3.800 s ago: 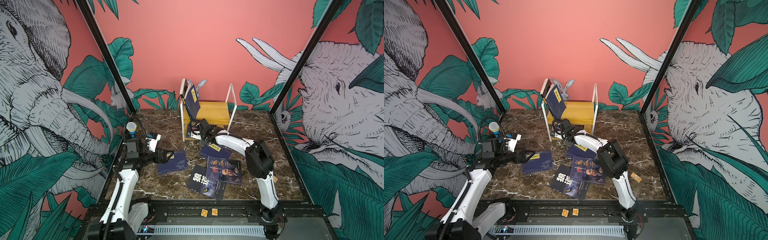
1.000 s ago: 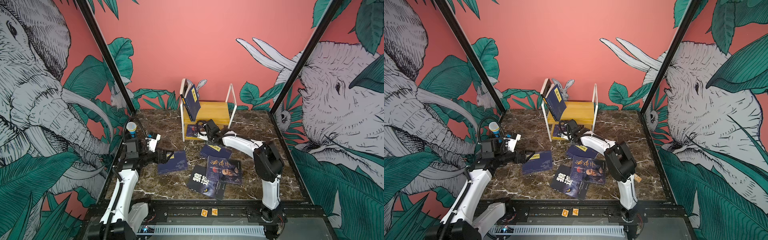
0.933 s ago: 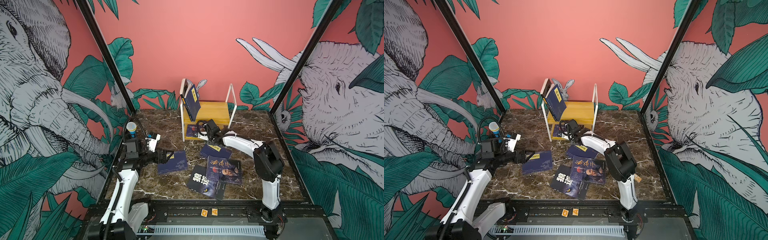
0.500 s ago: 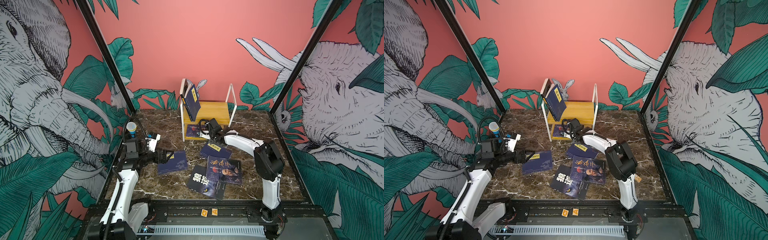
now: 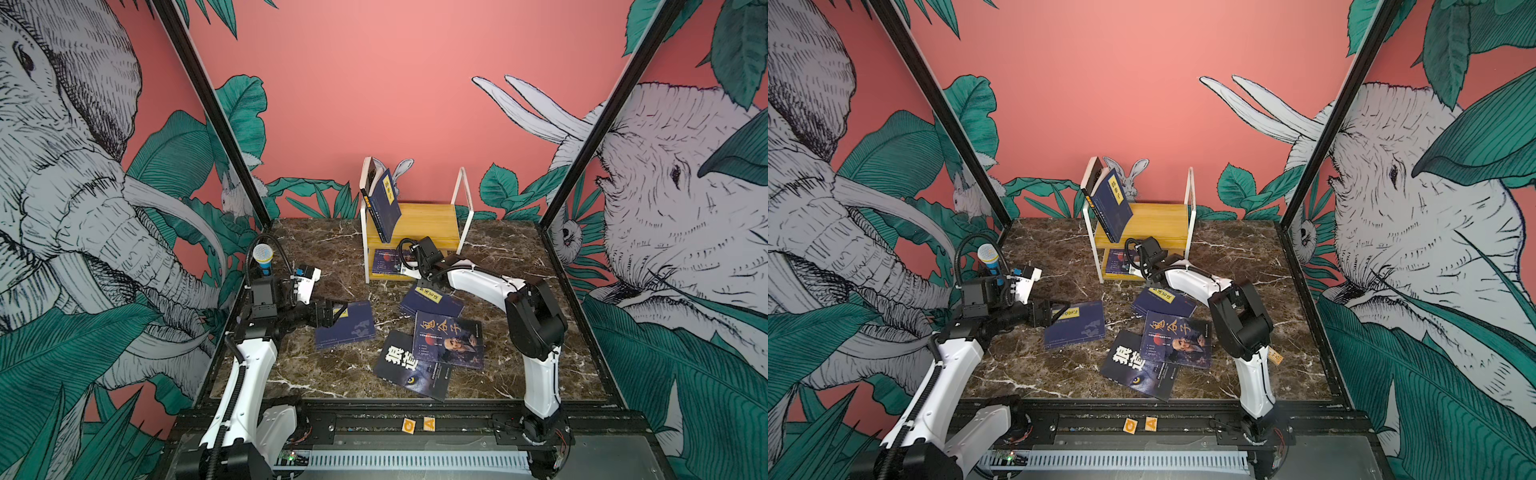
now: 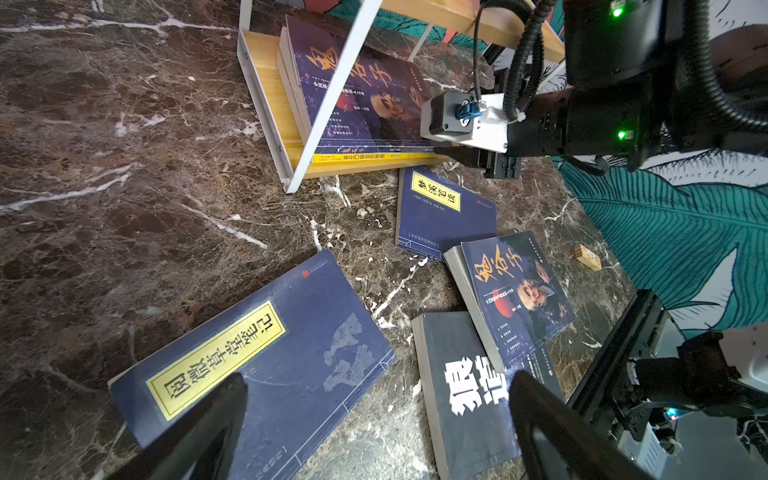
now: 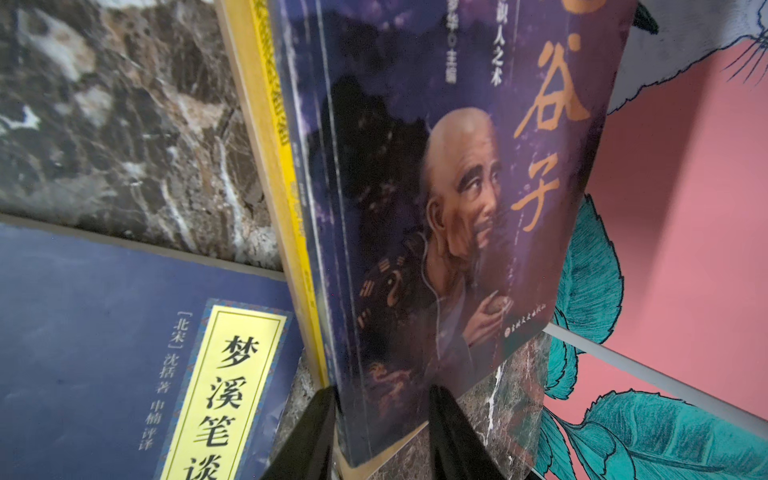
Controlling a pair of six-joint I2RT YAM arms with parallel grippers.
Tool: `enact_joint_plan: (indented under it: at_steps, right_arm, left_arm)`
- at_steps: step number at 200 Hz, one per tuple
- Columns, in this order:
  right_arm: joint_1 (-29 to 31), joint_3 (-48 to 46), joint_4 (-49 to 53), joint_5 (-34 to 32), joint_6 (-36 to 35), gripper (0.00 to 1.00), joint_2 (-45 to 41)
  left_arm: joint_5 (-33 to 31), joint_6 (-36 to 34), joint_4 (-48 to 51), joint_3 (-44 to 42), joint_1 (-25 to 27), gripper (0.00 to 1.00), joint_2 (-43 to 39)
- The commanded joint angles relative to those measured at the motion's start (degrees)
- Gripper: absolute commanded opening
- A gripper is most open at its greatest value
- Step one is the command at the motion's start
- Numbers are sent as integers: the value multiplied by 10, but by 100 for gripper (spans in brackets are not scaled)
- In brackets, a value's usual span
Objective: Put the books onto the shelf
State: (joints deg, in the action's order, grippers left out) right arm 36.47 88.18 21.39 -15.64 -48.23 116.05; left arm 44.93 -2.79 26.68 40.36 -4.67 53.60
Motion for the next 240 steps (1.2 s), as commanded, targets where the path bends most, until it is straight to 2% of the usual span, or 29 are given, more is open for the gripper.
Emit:
enact_joint_plan:
  at_steps: [1, 28, 105, 115, 130, 154, 176, 199, 216, 240]
  right_arm:
    - [-5, 15, -9, 6, 1, 38, 10]
    - [-7, 19, -10, 1, -1, 36, 12]
    - [-7, 22, -10, 14, 2, 36, 6]
    - [-7, 24, -10, 14, 4, 37, 3]
    - [-4, 33, 10, 16, 16, 44, -5]
    - [6, 27, 23, 41, 40, 53, -52]
    - [14, 23, 29, 73, 78, 56, -100]
    - [24, 31, 71, 87, 131, 57, -136]
    - [35, -13, 52, 87, 169, 60, -192]
    - [46, -103, 12, 113, 239, 62, -291]
  left_arm:
    - [7, -4, 2, 7, -3, 99, 1]
    - [7, -3, -2, 3, -3, 99, 0]
    - [5, -2, 1, 9, -3, 99, 4]
    - [4, -2, -1, 6, -3, 99, 2]
    - [8, -2, 0, 5, -2, 99, 0]
    - [18, 9, -6, 4, -2, 99, 1]
    - [34, 40, -38, -8, -1, 99, -1]
    - [71, 102, -72, -20, 2, 99, -3]
    - [88, 141, -103, -31, 13, 99, -2]
    - [85, 154, -112, -32, 36, 98, 13]
